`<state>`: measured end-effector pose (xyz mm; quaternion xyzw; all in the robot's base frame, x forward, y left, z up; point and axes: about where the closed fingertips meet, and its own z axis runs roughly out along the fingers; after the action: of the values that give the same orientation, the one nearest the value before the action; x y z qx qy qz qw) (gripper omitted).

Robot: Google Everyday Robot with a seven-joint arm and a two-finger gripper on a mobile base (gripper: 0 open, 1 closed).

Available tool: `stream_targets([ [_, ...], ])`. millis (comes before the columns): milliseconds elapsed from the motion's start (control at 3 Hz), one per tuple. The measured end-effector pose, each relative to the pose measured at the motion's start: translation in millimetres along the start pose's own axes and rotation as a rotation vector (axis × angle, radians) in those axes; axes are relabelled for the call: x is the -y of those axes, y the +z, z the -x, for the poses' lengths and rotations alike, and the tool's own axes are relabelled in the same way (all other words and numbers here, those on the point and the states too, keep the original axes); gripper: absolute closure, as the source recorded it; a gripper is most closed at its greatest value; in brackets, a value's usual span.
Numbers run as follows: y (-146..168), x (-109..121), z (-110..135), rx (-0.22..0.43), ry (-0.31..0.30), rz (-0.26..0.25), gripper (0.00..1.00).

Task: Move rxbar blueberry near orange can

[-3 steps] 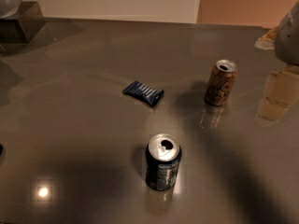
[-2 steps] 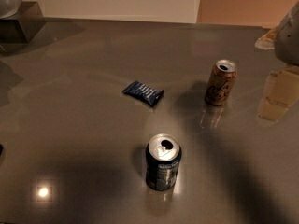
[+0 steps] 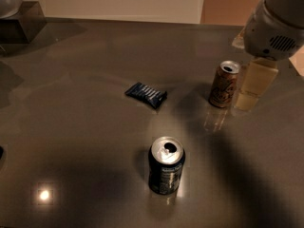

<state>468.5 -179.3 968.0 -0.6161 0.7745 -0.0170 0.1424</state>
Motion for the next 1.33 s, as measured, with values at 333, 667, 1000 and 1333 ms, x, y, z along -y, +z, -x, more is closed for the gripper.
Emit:
stream_targets([
  [333, 18, 10, 30, 0.016, -0.008, 0.039, 0.0],
  [667, 37, 15, 59, 0.039, -0.019, 0.085, 0.0],
  [1000, 54, 16, 80, 0.047, -0.02, 0.12, 0.0],
  [1333, 80, 12, 100, 0.039, -0.015, 0.154, 0.0],
])
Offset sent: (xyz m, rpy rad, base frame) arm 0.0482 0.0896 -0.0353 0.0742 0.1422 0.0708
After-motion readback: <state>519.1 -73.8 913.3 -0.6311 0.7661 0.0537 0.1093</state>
